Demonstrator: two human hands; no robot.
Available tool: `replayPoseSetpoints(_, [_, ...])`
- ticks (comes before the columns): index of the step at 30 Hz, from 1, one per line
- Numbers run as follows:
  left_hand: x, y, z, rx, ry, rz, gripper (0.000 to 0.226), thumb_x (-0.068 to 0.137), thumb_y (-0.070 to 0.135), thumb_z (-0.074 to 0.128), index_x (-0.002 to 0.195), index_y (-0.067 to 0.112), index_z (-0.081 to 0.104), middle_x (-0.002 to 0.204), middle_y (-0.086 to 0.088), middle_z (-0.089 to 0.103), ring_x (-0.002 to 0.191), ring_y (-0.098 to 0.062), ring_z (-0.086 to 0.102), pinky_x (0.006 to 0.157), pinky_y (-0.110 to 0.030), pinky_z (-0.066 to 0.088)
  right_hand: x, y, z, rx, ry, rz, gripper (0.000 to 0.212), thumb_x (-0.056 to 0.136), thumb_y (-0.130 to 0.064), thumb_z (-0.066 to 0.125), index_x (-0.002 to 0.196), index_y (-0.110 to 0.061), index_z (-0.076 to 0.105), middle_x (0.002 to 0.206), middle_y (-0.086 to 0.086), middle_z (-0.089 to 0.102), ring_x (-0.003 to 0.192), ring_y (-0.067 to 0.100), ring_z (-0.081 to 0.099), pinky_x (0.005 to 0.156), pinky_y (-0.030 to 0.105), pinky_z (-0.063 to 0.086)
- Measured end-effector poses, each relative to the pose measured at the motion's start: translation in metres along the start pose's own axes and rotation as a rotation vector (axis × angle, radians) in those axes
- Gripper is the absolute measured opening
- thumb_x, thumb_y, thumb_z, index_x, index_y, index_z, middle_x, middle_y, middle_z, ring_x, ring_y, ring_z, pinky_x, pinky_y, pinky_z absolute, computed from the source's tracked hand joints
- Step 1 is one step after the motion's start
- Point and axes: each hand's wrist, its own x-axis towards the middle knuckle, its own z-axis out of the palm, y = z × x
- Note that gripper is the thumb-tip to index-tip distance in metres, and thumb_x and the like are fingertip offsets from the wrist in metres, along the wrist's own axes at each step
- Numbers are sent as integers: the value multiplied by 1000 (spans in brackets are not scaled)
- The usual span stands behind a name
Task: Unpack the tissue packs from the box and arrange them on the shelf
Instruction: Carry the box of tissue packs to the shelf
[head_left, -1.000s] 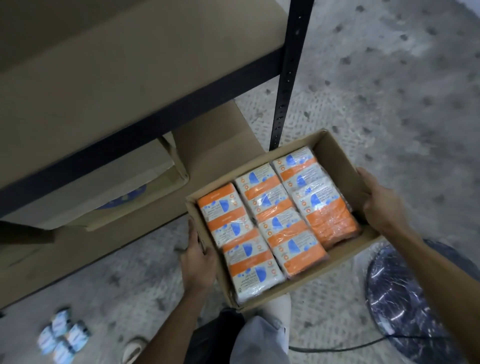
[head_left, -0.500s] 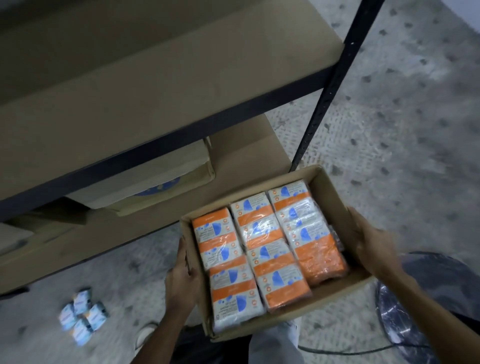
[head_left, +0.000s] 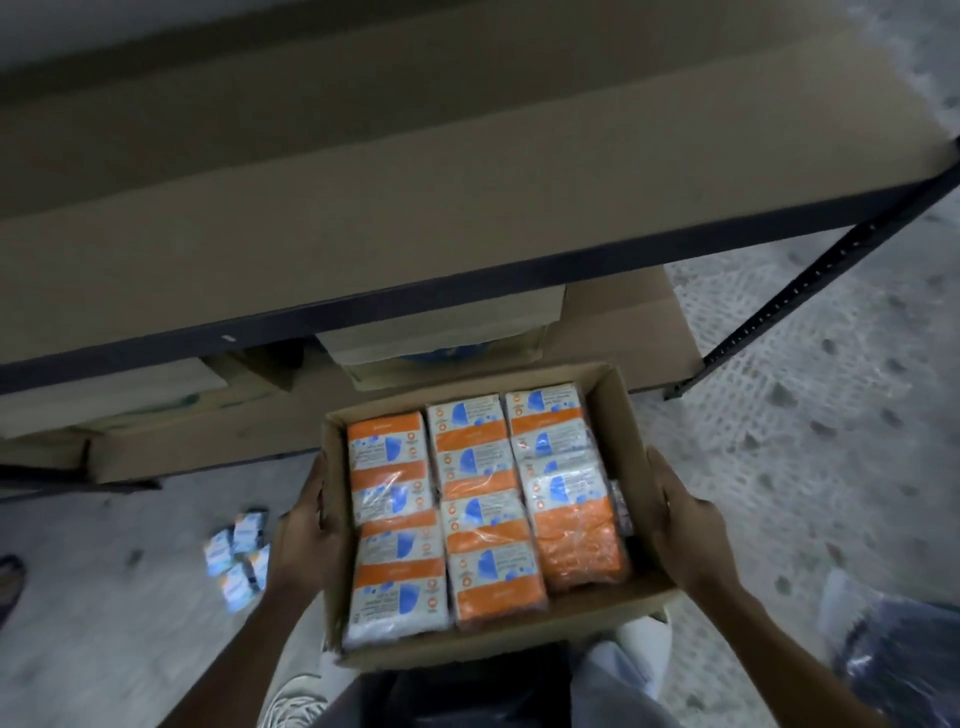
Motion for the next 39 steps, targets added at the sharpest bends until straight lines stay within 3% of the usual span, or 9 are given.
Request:
replayPoseSetpoints(7, [26, -54, -17, 32, 39, -65, 59, 92, 32, 41, 150, 32, 28, 115, -16, 67, 93, -40, 64, 72, -33, 44, 6, -32, 42, 5, -2, -44, 57, 95, -27, 41, 150, -24, 27, 101, 23, 69, 87, 42, 65, 70, 31, 40])
replayPoseSetpoints(9, [30, -60, -15, 36, 37, -63, 56, 96, 23, 43, 149, 33, 28, 112, -16, 68, 90, -39, 64, 69, -31, 41, 6, -33, 51, 5, -15, -20, 56, 98, -23, 46, 150, -29, 26, 98, 21, 69, 82, 37, 65, 69, 28, 39])
replayPoseSetpoints(13, [33, -87, -9, 32, 22, -34, 66, 85, 33, 34, 151, 31, 24, 106, -16, 70, 84, -37, 66, 67, -31, 42, 1, -38, 61, 62, -51, 11, 53, 98, -21, 49, 147, -32, 32, 99, 15, 68, 72, 20, 59, 62, 25, 40])
replayPoseSetpoints(19, [38, -100, -5, -11, 42, -26, 61, 89, 38, 35, 150, 31, 27, 105, -17, 70, 87, -38, 66, 69, -34, 46, 10, -38, 63, 51, -124, -15, 64, 93, -28, 56, 145, -40, 21, 106, 8, 70, 92, 26, 67, 70, 31, 47])
replayPoseSetpoints(24, [44, -106, -7, -52, 3, -82, 56, 97, 27, 51, 146, 39, 27, 114, -12, 68, 85, -22, 65, 67, -29, 44, 38, -61, 51, 8, -231, -60, 74, 90, -33, 56, 149, -41, 11, 118, 6, 64, 101, 35, 64, 81, 41, 49])
replayPoseSetpoints(31, [71, -118, -15, -156, -150, -92, 81, 84, 26, 70, 143, 52, 20, 125, 6, 55, 94, -16, 62, 71, -31, 50, 75, -51, 68, -95, -142, -48, 79, 90, -10, 57, 153, -26, 11, 68, 15, 67, 55, 29, 62, 55, 43, 53])
replayPoseSetpoints(34, [81, -126, -7, -104, -109, -80, 75, 90, 27, 63, 148, 44, 19, 130, -3, 57, 105, -24, 59, 80, -34, 47, 72, -49, 76, -153, -56, -85, 74, 90, -7, 56, 152, -20, 19, 51, 3, 51, 42, 17, 47, 42, 29, 36])
replayPoseSetpoints(36, [80, -128, 2, -74, -60, -74, 69, 94, 32, 57, 149, 43, 17, 132, -7, 55, 108, -27, 58, 81, -34, 44, 70, -48, 83, -189, 25, -108, 72, 90, -7, 56, 152, -18, 21, 48, -3, 42, 40, 11, 36, 42, 23, 24])
replayPoseSetpoints(39, [71, -120, 16, 38, 73, -57, 59, 99, 36, 43, 151, 39, 16, 135, -14, 52, 103, -35, 59, 79, -37, 42, 72, -41, 94, -195, 101, -180, 69, 91, -15, 52, 152, -18, 21, 54, 4, 46, 42, 16, 32, 48, 28, 31])
